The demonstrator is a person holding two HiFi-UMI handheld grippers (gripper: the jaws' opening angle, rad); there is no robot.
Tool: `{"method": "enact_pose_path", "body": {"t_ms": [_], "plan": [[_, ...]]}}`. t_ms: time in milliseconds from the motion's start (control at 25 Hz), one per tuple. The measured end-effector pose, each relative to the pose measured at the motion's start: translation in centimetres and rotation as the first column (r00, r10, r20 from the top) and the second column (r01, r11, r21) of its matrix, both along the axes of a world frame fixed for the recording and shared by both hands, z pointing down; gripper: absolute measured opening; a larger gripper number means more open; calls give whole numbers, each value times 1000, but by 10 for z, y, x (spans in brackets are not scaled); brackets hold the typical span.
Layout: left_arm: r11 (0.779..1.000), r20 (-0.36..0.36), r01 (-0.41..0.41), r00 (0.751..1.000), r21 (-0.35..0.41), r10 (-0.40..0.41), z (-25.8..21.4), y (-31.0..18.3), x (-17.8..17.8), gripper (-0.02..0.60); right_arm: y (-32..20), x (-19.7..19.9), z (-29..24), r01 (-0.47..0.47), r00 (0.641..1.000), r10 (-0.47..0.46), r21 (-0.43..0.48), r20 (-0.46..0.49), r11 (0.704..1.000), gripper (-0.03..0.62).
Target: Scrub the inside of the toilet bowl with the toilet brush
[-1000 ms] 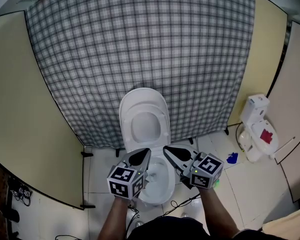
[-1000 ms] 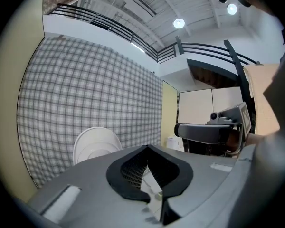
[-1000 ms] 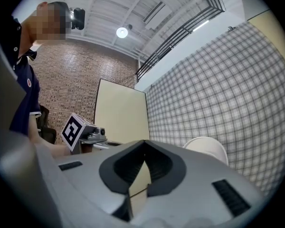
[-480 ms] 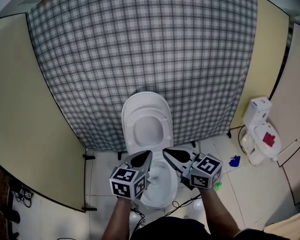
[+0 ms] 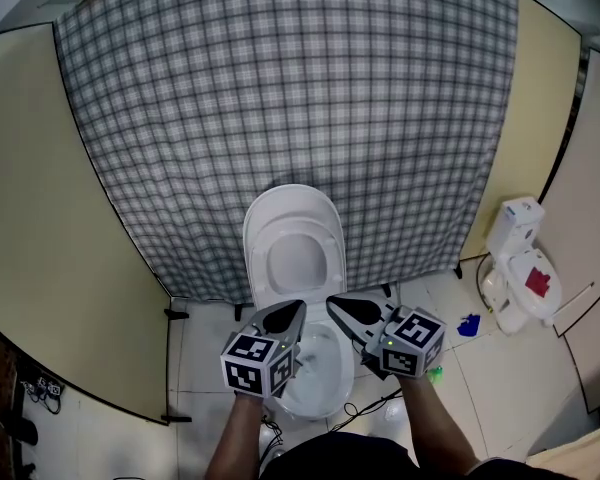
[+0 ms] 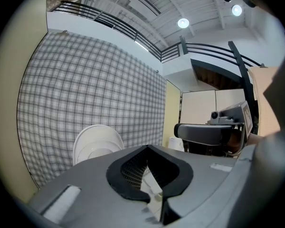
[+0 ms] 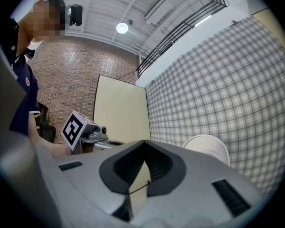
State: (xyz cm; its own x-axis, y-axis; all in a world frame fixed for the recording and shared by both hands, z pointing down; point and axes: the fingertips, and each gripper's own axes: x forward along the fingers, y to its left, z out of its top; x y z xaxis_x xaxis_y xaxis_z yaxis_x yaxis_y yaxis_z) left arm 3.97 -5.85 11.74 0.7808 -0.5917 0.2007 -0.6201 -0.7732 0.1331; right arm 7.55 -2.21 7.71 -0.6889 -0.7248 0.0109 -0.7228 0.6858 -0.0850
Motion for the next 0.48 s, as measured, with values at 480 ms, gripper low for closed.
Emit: {"method": "enact_pose_path", "body": {"t_ms": [480], "plan": [[1000, -9, -5, 1000, 13, 5, -24, 29, 13, 3, 31, 12, -17, -2, 1000, 2, 15, 3, 1000, 1]]}}
